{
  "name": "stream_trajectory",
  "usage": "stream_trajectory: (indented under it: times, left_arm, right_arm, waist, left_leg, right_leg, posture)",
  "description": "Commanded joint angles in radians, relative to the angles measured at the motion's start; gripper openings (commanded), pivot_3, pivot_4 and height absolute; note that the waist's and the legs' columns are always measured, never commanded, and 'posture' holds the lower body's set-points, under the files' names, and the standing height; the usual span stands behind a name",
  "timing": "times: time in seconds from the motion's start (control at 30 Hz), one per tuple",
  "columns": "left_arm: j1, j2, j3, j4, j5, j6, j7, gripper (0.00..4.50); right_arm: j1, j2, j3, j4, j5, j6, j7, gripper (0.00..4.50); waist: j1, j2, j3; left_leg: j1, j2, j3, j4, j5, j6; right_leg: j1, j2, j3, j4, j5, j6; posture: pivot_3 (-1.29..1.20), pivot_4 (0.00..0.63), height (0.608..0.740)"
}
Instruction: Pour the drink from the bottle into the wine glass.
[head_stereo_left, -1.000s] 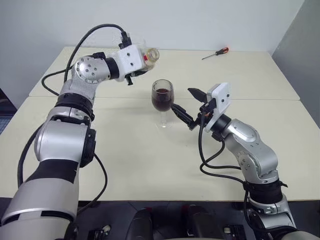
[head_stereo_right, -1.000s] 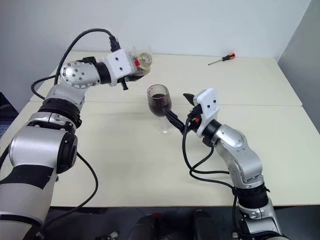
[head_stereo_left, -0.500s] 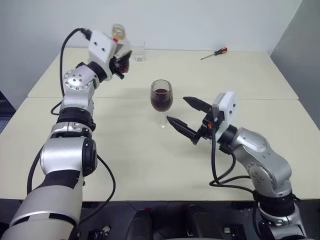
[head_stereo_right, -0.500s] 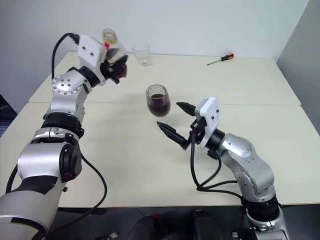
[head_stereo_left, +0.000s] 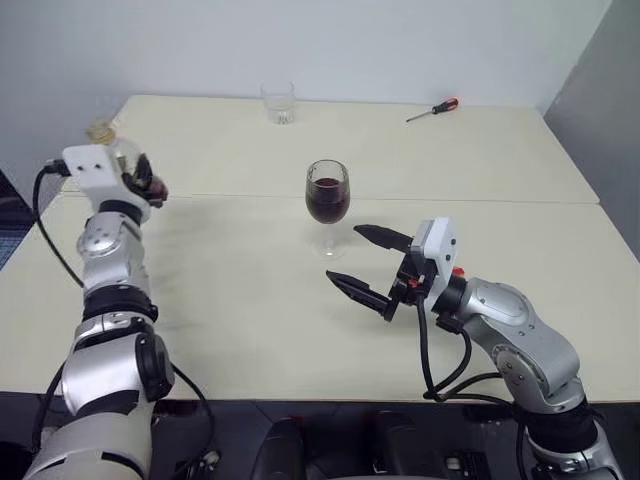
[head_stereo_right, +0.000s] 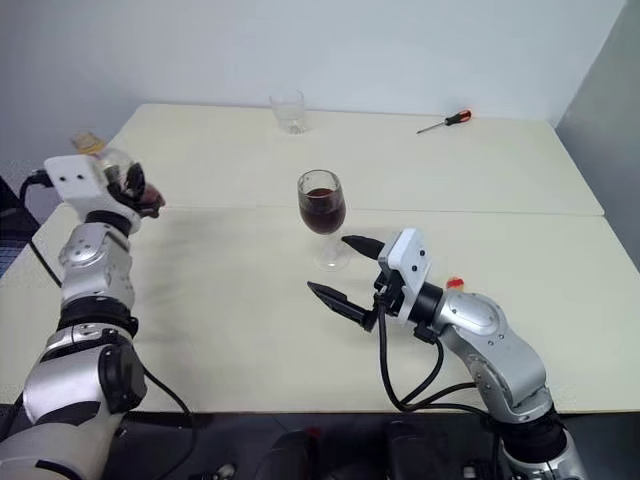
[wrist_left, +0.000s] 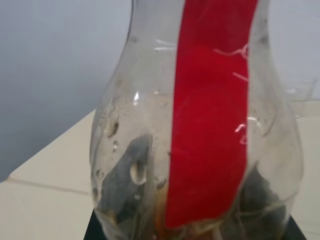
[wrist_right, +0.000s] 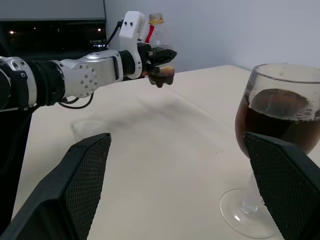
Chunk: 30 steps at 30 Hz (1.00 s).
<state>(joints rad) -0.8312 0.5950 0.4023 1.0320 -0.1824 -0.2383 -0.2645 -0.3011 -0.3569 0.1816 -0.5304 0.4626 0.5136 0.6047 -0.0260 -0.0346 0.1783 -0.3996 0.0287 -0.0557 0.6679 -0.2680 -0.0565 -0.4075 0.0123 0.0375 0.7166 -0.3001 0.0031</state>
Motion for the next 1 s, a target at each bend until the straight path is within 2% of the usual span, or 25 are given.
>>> stream_trajectory:
  times: [0.03, 0.47, 0.7, 0.8, 1.0]
  left_arm:
    - [0.003, 0.003, 0.018, -0.006, -0.029, -0.015, -0.001, 1.40]
    - [-0.013, -0.019, 0.017, 0.028, -0.053, 0.011, 0.000, 1.40]
    - [-0.022, -0.013, 0.010, 0.034, -0.043, 0.025, 0.007, 3.44]
    - [-0.021, -0.014, 0.011, 0.029, -0.044, 0.027, 0.007, 4.48]
    - [-0.007, -0.018, 0.014, 0.007, -0.051, 0.032, 0.000, 4.48]
  right_arm:
    - [-0.021, 0.011, -0.021, -0.007, 0.014, -0.011, -0.005, 4.50]
    - [-0.030, 0.000, -0.029, 0.007, 0.008, -0.007, -0.001, 4.50]
    - [-0.060, 0.003, -0.043, 0.029, 0.011, -0.001, -0.006, 4.50]
    - [-0.065, 0.004, -0.043, 0.032, 0.012, -0.001, -0.005, 4.50]
    - [-0.072, 0.003, -0.042, 0.036, 0.013, 0.000, -0.003, 4.50]
  waist:
    - [0.001, -0.001, -0.001]
    - [-0.004, -0.004, -0.002]
    - [-0.003, -0.004, -0.002]
    - [-0.003, -0.004, -0.002]
    - [-0.003, -0.004, -0.002]
  left_leg:
    - [0.000, 0.000, 0.000, 0.000, 0.000, 0.000]
    - [0.000, -0.001, -0.001, 0.000, 0.000, 0.000]
    - [0.000, -0.001, -0.001, 0.000, 0.000, 0.000]
    - [0.000, -0.001, -0.001, 0.000, 0.000, 0.000]
    - [0.000, 0.000, -0.001, 0.000, 0.000, 0.000]
  right_leg:
    - [0.000, 0.000, 0.000, 0.000, 0.000, 0.000]
    - [0.001, 0.000, 0.000, -0.001, 0.000, 0.000]
    - [0.001, 0.000, 0.000, -0.001, 0.000, 0.000]
    - [0.001, 0.000, 0.000, -0.001, 0.000, 0.000]
    - [0.001, 0.000, 0.000, -0.001, 0.000, 0.000]
  posture:
    - [0.00, 0.150, 0.740]
    - [0.00, 0.150, 0.740]
    - [0.00, 0.150, 0.740]
    - [0.00, 0.150, 0.740]
    - [0.00, 0.150, 0.740]
